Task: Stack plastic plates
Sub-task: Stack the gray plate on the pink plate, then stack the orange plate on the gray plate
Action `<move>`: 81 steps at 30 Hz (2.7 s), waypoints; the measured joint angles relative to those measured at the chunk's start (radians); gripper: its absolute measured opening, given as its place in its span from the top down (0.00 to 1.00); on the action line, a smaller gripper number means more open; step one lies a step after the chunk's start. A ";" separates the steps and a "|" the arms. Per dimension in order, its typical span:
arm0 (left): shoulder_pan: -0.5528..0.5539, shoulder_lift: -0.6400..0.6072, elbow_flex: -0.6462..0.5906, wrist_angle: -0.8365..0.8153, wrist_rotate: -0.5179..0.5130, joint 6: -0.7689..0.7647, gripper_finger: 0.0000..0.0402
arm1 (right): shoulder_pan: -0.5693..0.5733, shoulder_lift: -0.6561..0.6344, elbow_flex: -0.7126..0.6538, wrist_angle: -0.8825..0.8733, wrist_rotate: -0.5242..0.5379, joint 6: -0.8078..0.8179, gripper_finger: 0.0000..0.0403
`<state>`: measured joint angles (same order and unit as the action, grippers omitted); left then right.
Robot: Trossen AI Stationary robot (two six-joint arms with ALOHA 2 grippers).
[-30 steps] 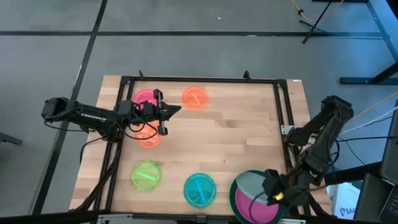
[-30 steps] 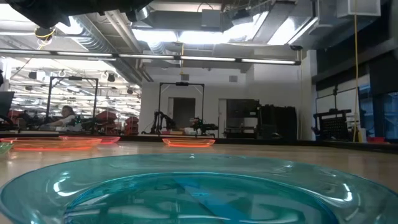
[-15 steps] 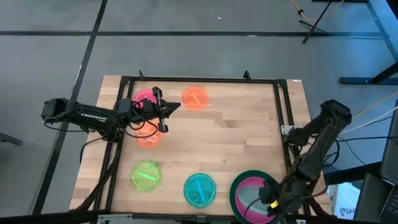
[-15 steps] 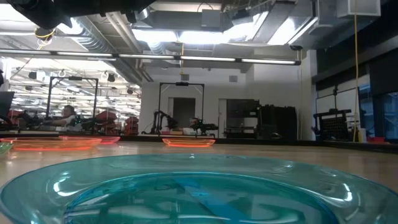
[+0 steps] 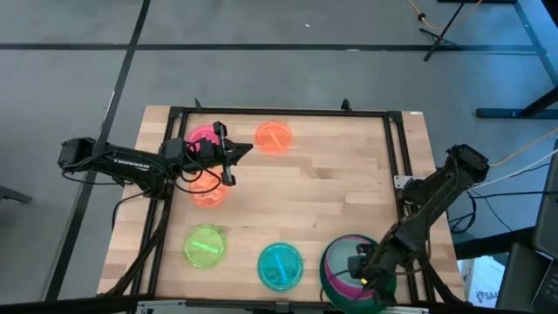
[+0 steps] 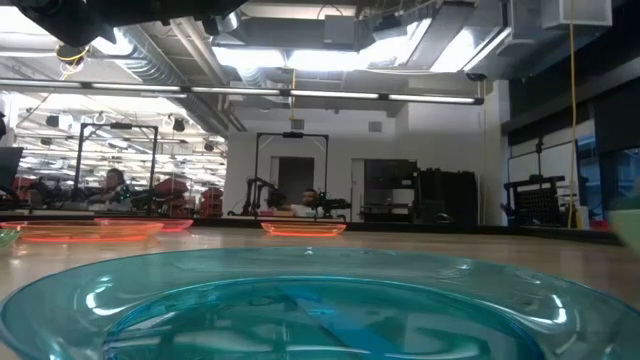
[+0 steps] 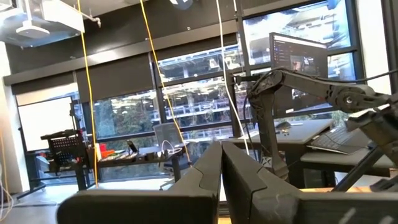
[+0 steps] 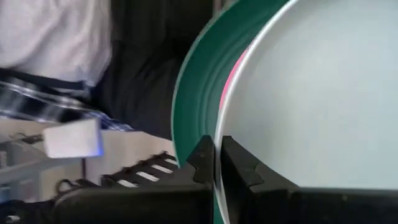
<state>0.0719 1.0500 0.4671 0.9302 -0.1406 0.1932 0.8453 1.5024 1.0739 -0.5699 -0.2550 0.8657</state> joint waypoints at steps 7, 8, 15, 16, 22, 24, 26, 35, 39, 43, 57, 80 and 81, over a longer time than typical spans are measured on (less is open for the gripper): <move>0.000 0.000 0.000 0.000 0.000 0.000 0.98 | -0.069 0.000 -0.030 -0.092 0.027 -0.124 0.99; 0.000 0.000 0.000 -0.001 0.000 0.000 0.98 | -0.081 0.000 -0.030 -0.119 0.038 -0.149 0.99; 0.000 0.000 0.000 -0.001 0.000 0.000 0.98 | -0.159 0.000 -0.031 -0.226 0.080 -0.261 0.99; 0.000 0.000 0.000 -0.001 0.000 0.000 0.98 | -0.164 0.000 -0.031 -0.228 0.081 -0.265 0.99; 0.000 0.000 0.000 -0.002 0.000 0.000 0.98 | -0.151 0.000 -0.030 -0.234 0.132 -0.182 0.99; 0.000 0.000 0.000 -0.002 0.000 0.000 0.98 | -0.139 0.000 -0.030 -0.234 0.132 -0.150 0.99; 0.000 0.000 0.000 -0.002 0.000 0.000 0.98 | -0.118 0.000 -0.030 -0.234 0.132 -0.125 0.99; 0.000 0.000 0.000 -0.002 0.000 -0.001 0.98 | -0.086 0.003 -0.030 -0.209 0.184 -0.080 0.96; 0.000 0.000 0.000 -0.002 0.000 -0.001 0.98 | -0.086 0.004 -0.030 -0.183 0.193 -0.084 0.84; 0.000 0.000 0.000 -0.002 0.000 -0.001 0.98 | -0.087 0.005 -0.030 -0.186 0.184 -0.110 0.71; 0.000 0.027 0.011 -0.111 0.107 -0.003 0.98 | -0.236 0.005 0.078 -0.270 0.345 -0.536 0.63; 0.065 0.254 0.143 -0.359 -0.129 -0.032 0.97 | -0.425 0.005 -0.281 0.554 0.348 -0.807 0.63; 0.078 0.263 0.143 -0.375 -0.166 -0.035 0.96 | -0.425 0.005 -0.302 0.589 0.345 -0.792 0.63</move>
<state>0.1496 1.3127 0.6102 0.5554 -0.3068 0.1581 0.4202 1.5070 0.7719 0.0186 0.0897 0.0742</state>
